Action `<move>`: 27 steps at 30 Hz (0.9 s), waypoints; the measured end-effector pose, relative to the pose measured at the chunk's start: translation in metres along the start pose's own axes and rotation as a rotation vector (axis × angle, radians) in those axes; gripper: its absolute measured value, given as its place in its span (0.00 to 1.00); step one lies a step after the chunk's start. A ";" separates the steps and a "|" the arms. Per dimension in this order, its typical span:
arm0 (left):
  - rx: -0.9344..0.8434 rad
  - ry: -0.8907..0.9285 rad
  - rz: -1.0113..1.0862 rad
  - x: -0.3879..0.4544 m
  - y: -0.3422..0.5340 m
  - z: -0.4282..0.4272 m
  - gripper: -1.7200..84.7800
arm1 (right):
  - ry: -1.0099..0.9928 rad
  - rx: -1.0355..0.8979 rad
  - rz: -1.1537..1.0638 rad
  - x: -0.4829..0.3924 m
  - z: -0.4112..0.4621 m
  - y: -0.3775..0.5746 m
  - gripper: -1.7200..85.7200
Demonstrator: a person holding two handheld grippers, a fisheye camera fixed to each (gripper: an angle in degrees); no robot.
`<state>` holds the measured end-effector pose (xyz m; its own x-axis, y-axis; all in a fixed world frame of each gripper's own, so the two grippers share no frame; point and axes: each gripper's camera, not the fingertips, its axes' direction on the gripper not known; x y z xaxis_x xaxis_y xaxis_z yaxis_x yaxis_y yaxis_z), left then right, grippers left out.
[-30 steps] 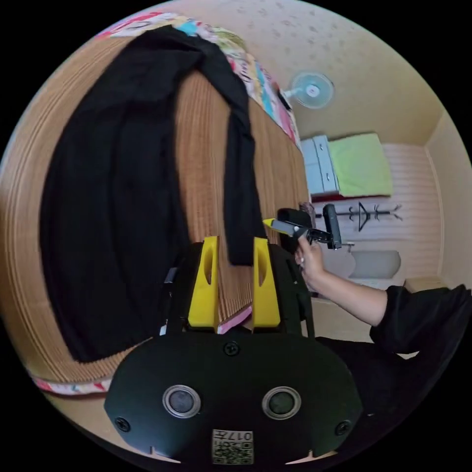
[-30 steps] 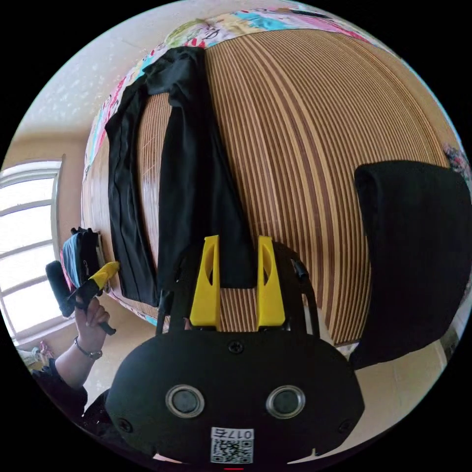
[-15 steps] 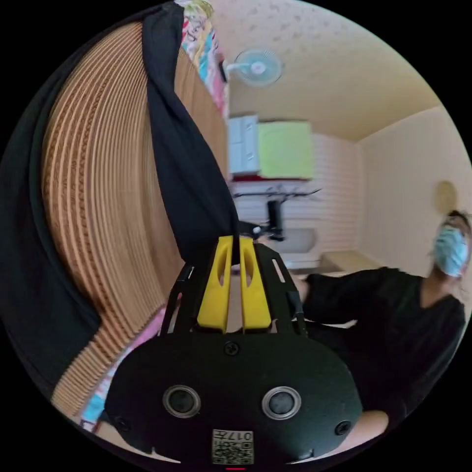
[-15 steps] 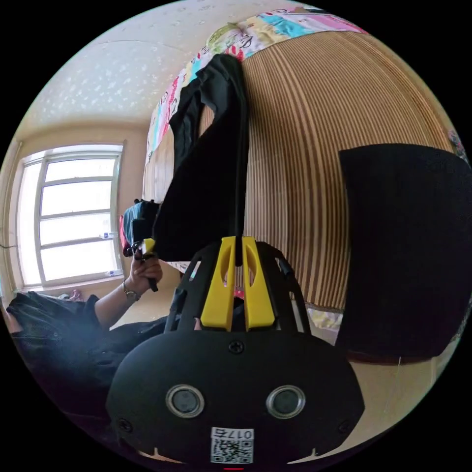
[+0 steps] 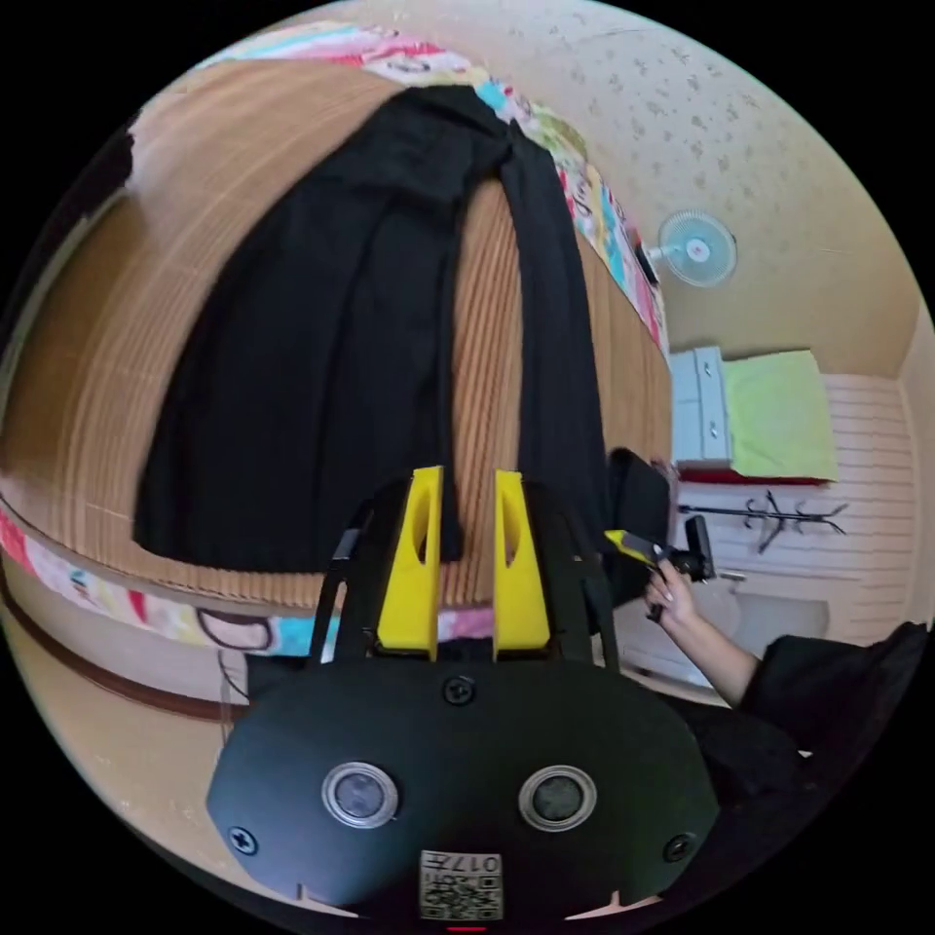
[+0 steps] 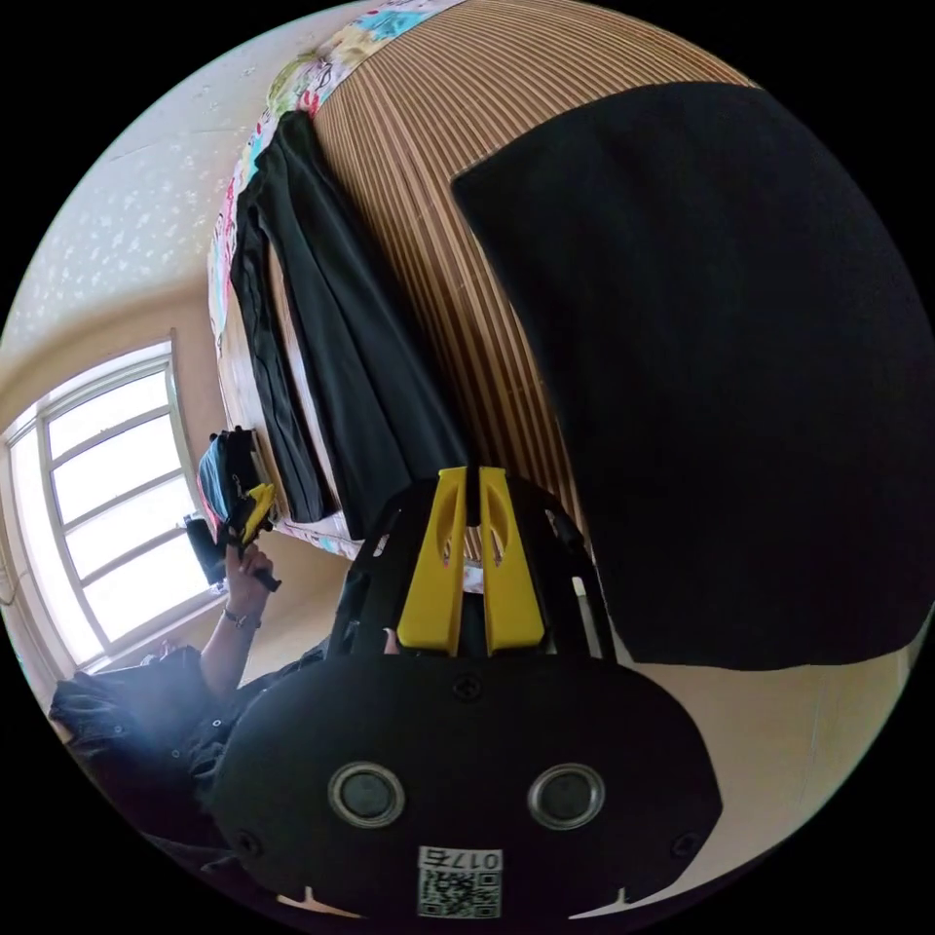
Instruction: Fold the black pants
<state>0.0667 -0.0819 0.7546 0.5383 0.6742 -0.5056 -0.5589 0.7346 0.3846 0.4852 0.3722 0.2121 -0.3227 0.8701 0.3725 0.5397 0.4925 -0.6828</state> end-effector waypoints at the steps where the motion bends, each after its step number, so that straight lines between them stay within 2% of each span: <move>1: -0.026 -0.046 0.022 -0.005 -0.012 0.003 0.12 | 0.007 -0.008 -0.004 0.001 -0.004 0.000 0.05; 2: -0.057 -0.073 0.034 -0.008 -0.018 0.008 0.12 | 0.014 -0.015 -0.012 0.002 -0.009 0.000 0.05; 4: -0.325 -0.246 0.052 -0.026 -0.023 0.052 0.09 | 0.023 -0.021 -0.030 0.002 -0.016 0.005 0.05; 5: -0.384 -0.282 0.057 -0.031 -0.018 0.062 0.07 | 0.025 -0.025 -0.045 0.002 -0.021 0.010 0.05; 6: -0.353 -0.244 0.075 -0.036 -0.003 0.061 0.05 | 0.027 -0.027 -0.053 0.002 -0.023 0.012 0.05; 9: -0.323 -0.198 -0.041 -0.056 0.037 0.050 0.03 | 0.040 -0.050 -0.073 0.000 -0.034 0.024 0.05; 14: -0.295 -0.262 -0.163 -0.040 0.083 0.022 0.06 | 0.089 -0.048 -0.113 -0.018 -0.069 0.064 0.05; 16: -0.174 -0.087 -0.122 -0.007 0.088 -0.005 0.08 | 0.139 -0.007 -0.212 -0.048 -0.092 0.083 0.05; 19: -0.144 0.206 -0.042 0.053 0.070 -0.014 0.12 | 0.223 0.039 -0.418 -0.114 -0.121 0.114 0.05; 21: -0.202 0.254 0.038 0.101 0.052 -0.008 0.16 | 0.252 0.030 -0.522 -0.148 -0.127 0.127 0.05; 23: -0.230 0.212 0.129 0.150 0.036 -0.006 0.21 | 0.283 -0.033 -0.607 -0.179 -0.118 0.135 0.05; 27: -0.366 0.170 0.268 0.216 0.012 0.014 0.23 | 0.219 -0.064 -0.700 -0.212 -0.111 0.139 0.06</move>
<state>0.1849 0.0738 0.6611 0.2518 0.7918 -0.5564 -0.8653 0.4417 0.2370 0.7145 0.2583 0.1080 -0.4495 0.3326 0.8291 0.3107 0.9284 -0.2040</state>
